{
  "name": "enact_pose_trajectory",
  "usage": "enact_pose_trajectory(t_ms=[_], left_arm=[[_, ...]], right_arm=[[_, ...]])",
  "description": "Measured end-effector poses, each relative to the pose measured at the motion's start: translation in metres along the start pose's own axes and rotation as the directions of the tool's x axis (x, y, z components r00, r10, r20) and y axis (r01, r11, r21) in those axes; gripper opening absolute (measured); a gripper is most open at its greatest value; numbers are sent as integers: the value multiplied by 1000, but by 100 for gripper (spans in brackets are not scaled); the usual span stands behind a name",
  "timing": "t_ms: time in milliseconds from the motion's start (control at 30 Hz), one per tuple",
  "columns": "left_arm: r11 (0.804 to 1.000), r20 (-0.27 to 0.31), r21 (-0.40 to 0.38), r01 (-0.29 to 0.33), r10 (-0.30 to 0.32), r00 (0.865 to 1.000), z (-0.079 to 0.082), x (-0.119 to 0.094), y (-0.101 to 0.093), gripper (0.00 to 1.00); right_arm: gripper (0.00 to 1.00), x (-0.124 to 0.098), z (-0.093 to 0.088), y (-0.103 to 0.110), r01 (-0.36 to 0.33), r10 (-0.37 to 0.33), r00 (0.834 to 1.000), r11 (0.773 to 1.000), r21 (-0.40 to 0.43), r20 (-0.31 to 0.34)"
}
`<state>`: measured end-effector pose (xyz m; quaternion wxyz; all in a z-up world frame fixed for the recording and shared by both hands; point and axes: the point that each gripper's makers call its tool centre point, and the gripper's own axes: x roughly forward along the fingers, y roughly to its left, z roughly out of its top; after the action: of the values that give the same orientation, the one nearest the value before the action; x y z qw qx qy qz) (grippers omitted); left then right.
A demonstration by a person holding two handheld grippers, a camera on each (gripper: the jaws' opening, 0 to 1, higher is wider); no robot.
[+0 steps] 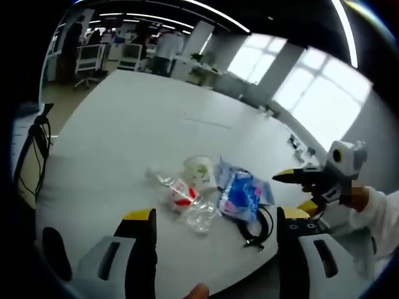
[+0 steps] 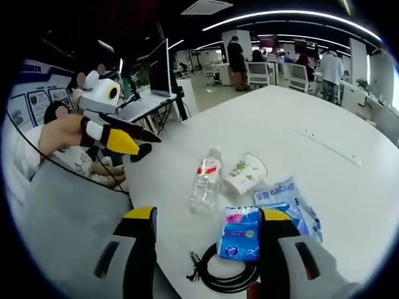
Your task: Arrange the tabletop items into an orderly group along one side of the table until the central work area is clear of visible clutter.
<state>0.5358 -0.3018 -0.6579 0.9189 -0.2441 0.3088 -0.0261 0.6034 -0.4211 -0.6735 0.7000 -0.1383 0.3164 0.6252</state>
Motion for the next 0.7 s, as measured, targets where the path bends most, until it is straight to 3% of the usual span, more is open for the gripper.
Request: enact_pose_trajectory(t_ms=[700], left_arm=[[998,23,-54,-15,16,1000,3,5,4,76]], right_arm=[[62,45,8,28,-104,104,994,994,-22,-26]])
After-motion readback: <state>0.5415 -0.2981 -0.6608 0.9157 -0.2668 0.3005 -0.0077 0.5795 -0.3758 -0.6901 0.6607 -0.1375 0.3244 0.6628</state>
